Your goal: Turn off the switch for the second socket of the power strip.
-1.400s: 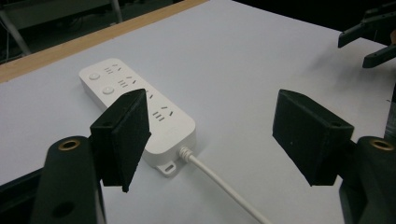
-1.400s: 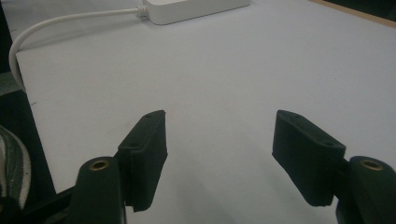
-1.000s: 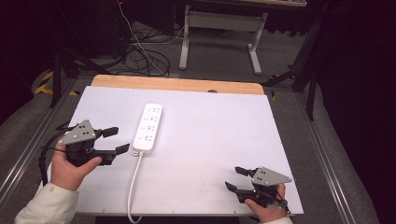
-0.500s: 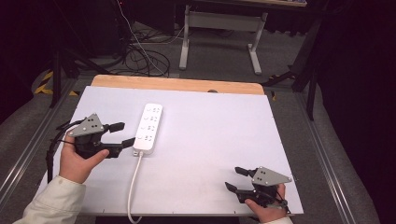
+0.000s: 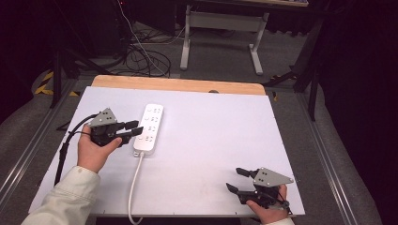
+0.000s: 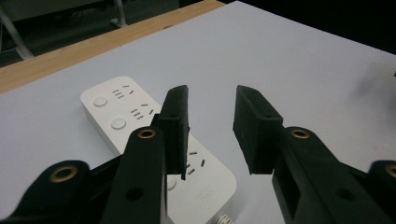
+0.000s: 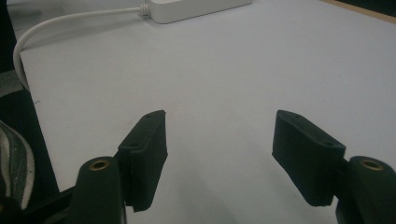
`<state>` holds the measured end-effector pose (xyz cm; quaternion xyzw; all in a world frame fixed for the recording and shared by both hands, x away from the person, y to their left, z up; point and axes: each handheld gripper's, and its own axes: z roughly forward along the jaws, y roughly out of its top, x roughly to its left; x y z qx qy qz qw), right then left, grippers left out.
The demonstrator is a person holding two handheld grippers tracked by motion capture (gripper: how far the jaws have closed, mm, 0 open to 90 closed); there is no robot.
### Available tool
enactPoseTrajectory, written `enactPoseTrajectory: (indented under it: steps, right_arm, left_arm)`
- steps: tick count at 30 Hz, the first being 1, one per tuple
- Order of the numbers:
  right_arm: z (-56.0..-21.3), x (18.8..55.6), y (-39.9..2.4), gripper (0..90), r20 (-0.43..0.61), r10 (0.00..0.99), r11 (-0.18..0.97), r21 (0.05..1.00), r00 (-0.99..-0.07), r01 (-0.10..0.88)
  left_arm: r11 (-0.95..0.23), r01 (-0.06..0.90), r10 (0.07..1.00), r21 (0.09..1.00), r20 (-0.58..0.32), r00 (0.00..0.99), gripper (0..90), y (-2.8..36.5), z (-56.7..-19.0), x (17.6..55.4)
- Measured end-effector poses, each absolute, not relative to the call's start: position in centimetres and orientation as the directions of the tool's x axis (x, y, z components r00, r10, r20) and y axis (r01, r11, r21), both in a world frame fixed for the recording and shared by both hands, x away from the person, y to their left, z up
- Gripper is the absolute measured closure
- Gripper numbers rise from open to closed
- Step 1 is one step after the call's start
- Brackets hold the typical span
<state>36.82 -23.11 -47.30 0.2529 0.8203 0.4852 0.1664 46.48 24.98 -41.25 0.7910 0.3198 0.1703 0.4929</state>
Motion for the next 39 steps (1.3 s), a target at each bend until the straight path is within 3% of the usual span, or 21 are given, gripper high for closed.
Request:
enactPoseTrajectory:
  steps: [7,11,39]
  right_arm:
    - [-47.3,36.9,-23.1,36.0,-0.027,0.572,0.403,0.880,-0.820,0.252]
    - [-47.3,36.8,-23.1,36.0,-0.027,0.571,0.403,0.880,-0.821,0.251]
    - [-47.5,37.0,-23.1,36.0,-0.022,0.564,0.406,0.878,-0.826,0.254]
  left_arm:
    - [-0.315,0.359,0.694,0.879,-0.045,0.718,78.6,24.5,-42.3,47.7]
    - [-0.292,0.398,0.722,0.870,-0.072,0.688,89.8,24.4,-43.0,48.5]
    - [-0.337,0.440,0.788,0.832,-0.007,0.616,89.9,24.1,-45.4,51.6]
